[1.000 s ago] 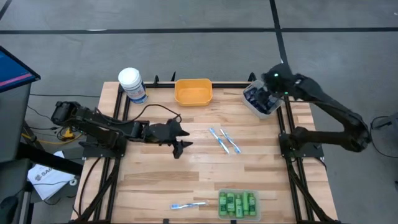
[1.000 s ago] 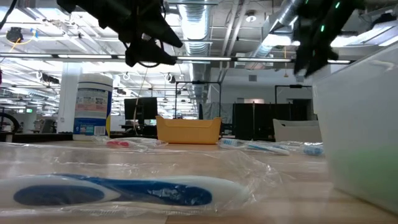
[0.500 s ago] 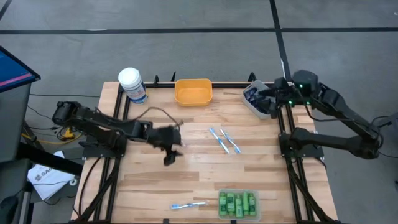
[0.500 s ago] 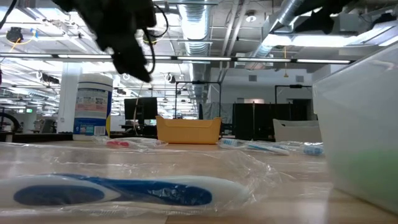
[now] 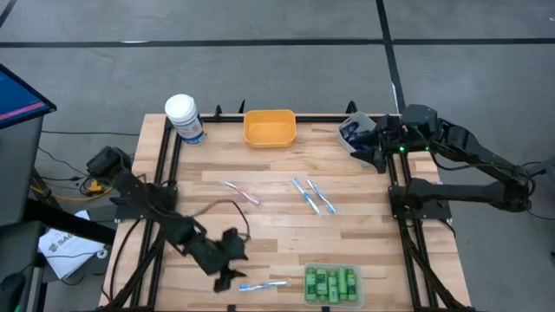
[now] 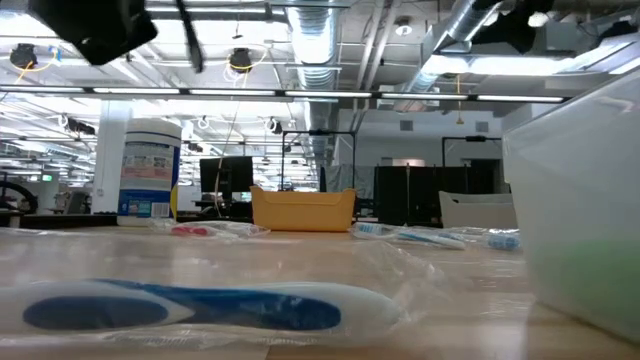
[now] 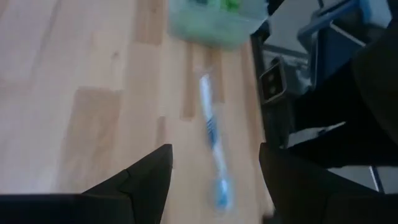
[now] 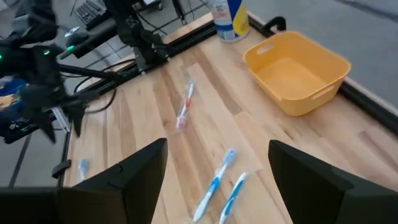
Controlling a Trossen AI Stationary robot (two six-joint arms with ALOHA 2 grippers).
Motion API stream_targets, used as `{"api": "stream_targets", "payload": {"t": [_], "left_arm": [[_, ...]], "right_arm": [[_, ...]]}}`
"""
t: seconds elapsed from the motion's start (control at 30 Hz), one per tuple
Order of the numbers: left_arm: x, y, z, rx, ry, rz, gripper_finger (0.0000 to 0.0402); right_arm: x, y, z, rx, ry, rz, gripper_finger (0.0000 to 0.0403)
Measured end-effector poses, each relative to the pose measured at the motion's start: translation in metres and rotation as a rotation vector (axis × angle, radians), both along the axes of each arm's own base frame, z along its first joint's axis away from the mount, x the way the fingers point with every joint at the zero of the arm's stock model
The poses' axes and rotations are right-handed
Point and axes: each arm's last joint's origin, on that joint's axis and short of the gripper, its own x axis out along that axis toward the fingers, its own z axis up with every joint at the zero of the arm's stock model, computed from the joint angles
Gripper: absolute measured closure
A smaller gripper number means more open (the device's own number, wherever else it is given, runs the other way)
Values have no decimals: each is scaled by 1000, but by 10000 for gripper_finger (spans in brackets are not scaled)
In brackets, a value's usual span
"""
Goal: Pick & Place Travel size toiletries
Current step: Put the dark blue toothbrush into the yellow bin
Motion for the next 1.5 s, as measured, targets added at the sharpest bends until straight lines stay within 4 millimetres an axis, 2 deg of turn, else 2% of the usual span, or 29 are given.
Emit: {"api": "stream_targets", "payload": {"t": [0.17,0.4,0.5,0.77,0.97,1.23,1.5], "left_arm": [[24,-27,-14,23,22,-11,165],[36,-53,-44,43,100,-17,165],[39,-57,-57,43,137,11,165],[55,-72,-74,41,155,24,165],[54,-70,-93,87,228,19,172],[52,-68,-98,108,255,13,227],[52,-61,-101,137,306,24,334]], "right_arm": [[10,1,-5,33,33,22,133],[24,3,-10,53,66,63,133],[28,2,-12,47,82,76,133],[36,0,-16,15,104,99,133],[35,0,-16,7,109,105,133],[34,0,-18,-4,130,118,133],[34,0,-18,-16,132,125,133]]}}
